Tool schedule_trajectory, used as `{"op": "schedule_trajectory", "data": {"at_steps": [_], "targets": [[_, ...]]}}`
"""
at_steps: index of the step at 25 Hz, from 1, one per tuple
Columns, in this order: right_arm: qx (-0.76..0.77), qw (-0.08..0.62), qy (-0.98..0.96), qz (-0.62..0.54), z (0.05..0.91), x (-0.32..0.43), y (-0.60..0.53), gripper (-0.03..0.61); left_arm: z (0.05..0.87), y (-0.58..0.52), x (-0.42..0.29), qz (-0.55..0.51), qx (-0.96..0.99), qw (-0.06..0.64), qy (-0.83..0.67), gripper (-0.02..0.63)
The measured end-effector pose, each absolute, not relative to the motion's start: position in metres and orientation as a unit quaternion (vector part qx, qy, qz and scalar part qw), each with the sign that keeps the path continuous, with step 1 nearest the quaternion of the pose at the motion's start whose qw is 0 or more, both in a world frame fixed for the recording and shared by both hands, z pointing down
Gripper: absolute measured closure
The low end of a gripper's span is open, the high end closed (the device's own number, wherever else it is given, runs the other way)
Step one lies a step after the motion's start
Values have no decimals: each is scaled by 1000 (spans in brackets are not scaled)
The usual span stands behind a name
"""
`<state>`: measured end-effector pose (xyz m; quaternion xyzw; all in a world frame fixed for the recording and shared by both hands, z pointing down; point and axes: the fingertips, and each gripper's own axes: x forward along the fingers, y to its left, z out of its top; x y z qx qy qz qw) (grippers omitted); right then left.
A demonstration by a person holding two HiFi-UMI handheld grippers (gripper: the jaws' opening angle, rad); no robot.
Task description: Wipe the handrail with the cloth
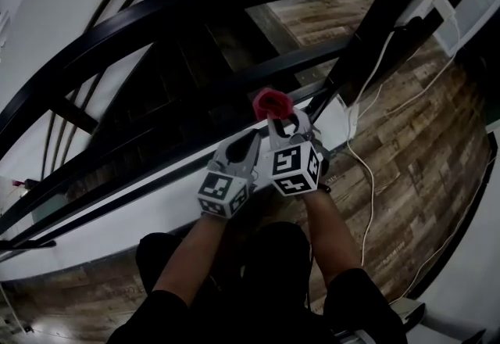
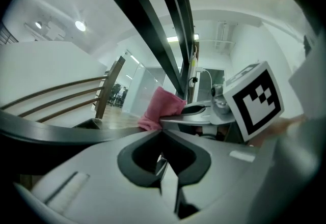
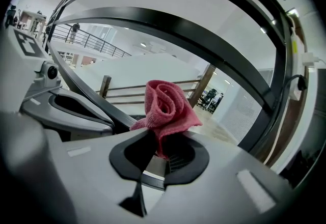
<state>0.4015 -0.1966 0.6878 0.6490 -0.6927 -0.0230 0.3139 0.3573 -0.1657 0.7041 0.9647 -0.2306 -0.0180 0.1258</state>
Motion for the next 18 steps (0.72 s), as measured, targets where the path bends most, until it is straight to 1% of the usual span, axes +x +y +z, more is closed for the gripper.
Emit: {"op": "schedule_trajectory", "data": {"at_steps": [5,18], "targets": [[664,314,-678,-21,689,428,-202,531,704,-172,375,-15,965,123,-232,614],[708,321,-628,-15,685,493,-206,532,707,-157,412,-14,976,132,-175,614]]}}
